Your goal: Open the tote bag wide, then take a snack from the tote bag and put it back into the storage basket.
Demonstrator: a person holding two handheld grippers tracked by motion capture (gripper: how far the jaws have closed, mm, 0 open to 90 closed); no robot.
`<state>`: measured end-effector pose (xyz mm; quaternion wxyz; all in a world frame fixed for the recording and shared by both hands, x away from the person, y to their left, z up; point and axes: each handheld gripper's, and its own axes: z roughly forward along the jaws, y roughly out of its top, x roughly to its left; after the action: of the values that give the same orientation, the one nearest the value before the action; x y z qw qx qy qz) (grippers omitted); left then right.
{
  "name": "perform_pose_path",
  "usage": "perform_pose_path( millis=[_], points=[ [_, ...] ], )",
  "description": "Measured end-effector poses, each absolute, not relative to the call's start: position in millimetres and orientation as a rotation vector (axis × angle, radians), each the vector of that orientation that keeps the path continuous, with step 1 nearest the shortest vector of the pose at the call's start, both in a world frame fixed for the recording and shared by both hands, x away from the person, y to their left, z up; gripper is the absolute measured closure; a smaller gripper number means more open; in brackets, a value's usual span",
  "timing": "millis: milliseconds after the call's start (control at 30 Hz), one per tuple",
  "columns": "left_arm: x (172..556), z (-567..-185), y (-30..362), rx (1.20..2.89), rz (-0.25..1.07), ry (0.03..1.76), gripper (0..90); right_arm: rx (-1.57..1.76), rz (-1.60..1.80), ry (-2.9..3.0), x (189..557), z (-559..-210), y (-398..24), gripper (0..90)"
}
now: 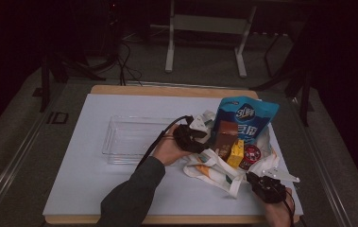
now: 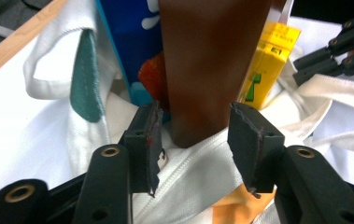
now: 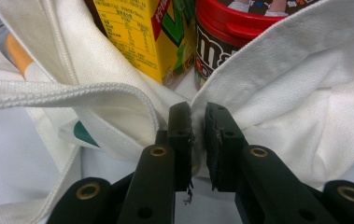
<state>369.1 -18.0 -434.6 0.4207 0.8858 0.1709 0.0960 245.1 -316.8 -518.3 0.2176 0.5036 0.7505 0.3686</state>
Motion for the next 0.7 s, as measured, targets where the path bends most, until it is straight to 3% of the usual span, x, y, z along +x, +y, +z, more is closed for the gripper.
perform_pose_path(
  millis=[700],
  points=[
    [373.3,-421.5,-12.0,2.148,0.209,0.39,44.7,1.404,1.035,2.071,243.9,-519.4,-317.8,80.2]
  ],
)
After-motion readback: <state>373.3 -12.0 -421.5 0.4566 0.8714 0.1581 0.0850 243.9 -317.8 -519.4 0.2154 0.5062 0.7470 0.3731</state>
